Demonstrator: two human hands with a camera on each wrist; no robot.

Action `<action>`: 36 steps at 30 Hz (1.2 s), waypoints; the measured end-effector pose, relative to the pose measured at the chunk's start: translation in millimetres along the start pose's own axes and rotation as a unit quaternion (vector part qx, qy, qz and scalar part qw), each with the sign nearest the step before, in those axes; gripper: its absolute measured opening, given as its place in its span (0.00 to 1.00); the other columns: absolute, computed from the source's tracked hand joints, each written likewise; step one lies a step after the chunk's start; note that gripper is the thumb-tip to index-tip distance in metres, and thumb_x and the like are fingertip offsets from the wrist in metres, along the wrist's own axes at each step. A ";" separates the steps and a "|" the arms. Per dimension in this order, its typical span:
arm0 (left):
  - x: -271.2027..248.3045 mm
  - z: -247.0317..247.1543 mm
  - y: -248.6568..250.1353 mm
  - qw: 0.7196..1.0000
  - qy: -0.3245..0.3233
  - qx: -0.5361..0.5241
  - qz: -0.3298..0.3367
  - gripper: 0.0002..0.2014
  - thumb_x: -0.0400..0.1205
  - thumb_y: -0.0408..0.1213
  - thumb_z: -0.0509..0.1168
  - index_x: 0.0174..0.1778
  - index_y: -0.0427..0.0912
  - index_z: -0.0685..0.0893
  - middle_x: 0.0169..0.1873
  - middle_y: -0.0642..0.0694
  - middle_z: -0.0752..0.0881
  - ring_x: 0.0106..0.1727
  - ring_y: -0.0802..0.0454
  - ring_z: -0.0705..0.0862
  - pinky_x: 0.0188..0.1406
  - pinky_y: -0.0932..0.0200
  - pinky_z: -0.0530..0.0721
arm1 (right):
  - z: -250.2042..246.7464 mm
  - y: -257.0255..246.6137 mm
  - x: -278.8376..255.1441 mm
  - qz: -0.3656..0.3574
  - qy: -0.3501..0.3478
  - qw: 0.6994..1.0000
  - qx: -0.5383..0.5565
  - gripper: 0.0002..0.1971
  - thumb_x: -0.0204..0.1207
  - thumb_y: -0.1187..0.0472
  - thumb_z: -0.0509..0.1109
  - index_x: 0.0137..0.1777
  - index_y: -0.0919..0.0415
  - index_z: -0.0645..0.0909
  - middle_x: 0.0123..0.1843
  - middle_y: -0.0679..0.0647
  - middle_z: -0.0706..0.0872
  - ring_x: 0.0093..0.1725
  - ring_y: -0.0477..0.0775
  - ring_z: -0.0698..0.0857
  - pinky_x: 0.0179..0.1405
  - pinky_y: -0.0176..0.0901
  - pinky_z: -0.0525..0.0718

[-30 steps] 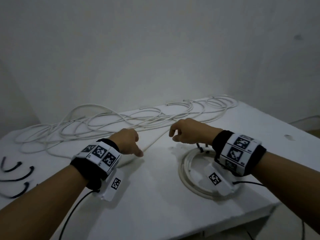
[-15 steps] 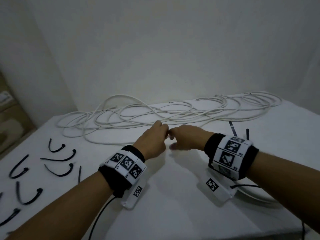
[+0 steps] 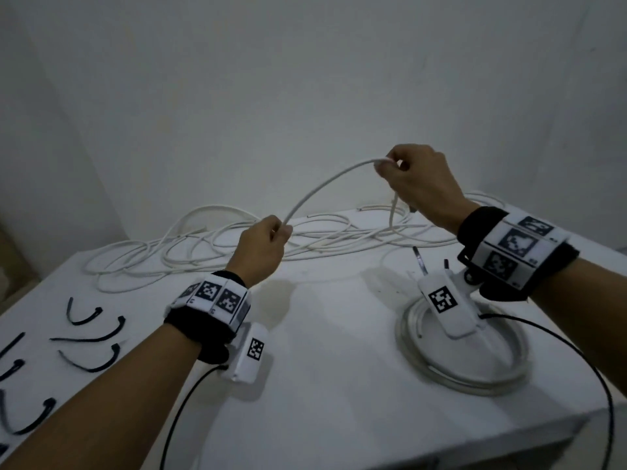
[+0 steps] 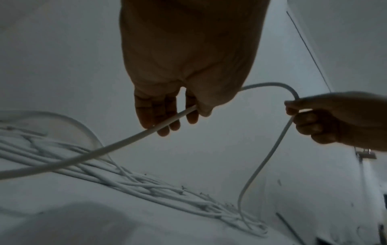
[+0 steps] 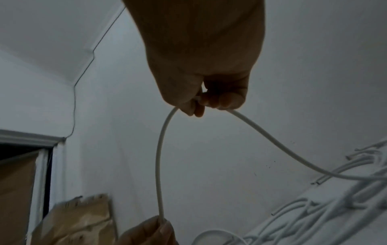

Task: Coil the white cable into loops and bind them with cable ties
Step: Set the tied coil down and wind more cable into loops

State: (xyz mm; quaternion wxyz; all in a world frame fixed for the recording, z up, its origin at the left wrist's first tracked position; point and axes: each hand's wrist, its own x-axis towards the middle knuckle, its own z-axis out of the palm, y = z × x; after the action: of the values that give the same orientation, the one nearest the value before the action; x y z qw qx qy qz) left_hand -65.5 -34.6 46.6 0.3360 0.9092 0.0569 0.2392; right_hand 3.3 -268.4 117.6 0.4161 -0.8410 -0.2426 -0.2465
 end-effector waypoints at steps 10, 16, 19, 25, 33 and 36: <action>19.4 6.0 97.7 0.890 0.083 -0.448 -0.030 0.14 0.89 0.36 0.55 0.36 0.44 0.69 0.24 0.50 0.66 0.21 0.58 0.65 0.22 0.62 0.72 | -40.6 81.7 1.9 0.168 -0.101 0.972 -0.132 0.11 0.73 0.58 0.67 0.35 0.64 0.83 0.35 0.59 0.83 0.39 0.61 0.80 0.32 0.42 0.71; 29.2 -2.5 104.9 0.817 0.129 -0.556 -0.085 0.13 0.88 0.33 0.53 0.37 0.45 0.69 0.16 0.55 0.66 0.17 0.58 0.64 0.21 0.62 0.69 | -77.1 107.8 0.1 0.286 -0.065 0.956 0.011 0.17 0.81 0.56 0.63 0.32 0.62 0.80 0.32 0.54 0.79 0.35 0.55 0.77 0.30 0.40 0.68; 24.0 7.2 108.0 0.851 0.113 -0.506 -0.086 0.12 0.88 0.35 0.53 0.37 0.44 0.69 0.21 0.51 0.66 0.18 0.58 0.65 0.20 0.62 0.70 | -91.0 92.0 9.8 0.324 0.020 0.922 0.210 0.18 0.83 0.51 0.61 0.33 0.58 0.70 0.28 0.54 0.76 0.27 0.52 0.77 0.29 0.38 0.69; 1.2 37.0 131.0 0.904 0.035 -0.425 -0.037 0.16 0.89 0.39 0.52 0.36 0.41 0.72 0.29 0.44 0.78 0.31 0.50 0.77 0.24 0.57 0.77 | -133.0 26.3 38.8 0.214 0.032 0.858 0.466 0.23 0.80 0.52 0.65 0.26 0.53 0.61 0.20 0.49 0.62 0.17 0.47 0.63 0.25 0.36 0.65; -27.8 52.8 175.3 0.902 -0.084 -0.423 0.020 0.17 0.90 0.41 0.49 0.38 0.44 0.76 0.60 0.44 0.87 0.65 0.49 0.82 0.64 0.45 0.80 | -153.2 -38.8 25.7 0.128 -0.052 0.731 0.668 0.27 0.82 0.55 0.60 0.18 0.57 0.64 0.16 0.48 0.59 0.17 0.47 0.61 0.29 0.39 0.65; -39.7 56.0 191.0 0.874 -0.137 -0.465 0.028 0.23 0.90 0.41 0.47 0.34 0.40 0.79 0.42 0.40 0.91 0.49 0.43 0.88 0.57 0.47 0.83 | -151.5 -46.4 18.1 0.134 -0.021 0.700 0.701 0.27 0.83 0.56 0.58 0.19 0.57 0.64 0.16 0.49 0.60 0.17 0.48 0.63 0.29 0.39 0.67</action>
State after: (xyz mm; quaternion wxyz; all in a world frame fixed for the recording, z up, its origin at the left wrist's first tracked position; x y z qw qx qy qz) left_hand -84.8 -224.4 115.8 0.7179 0.6728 -0.1325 0.1205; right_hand -43.6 -364.0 236.3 0.9087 -0.3350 -0.2390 0.0703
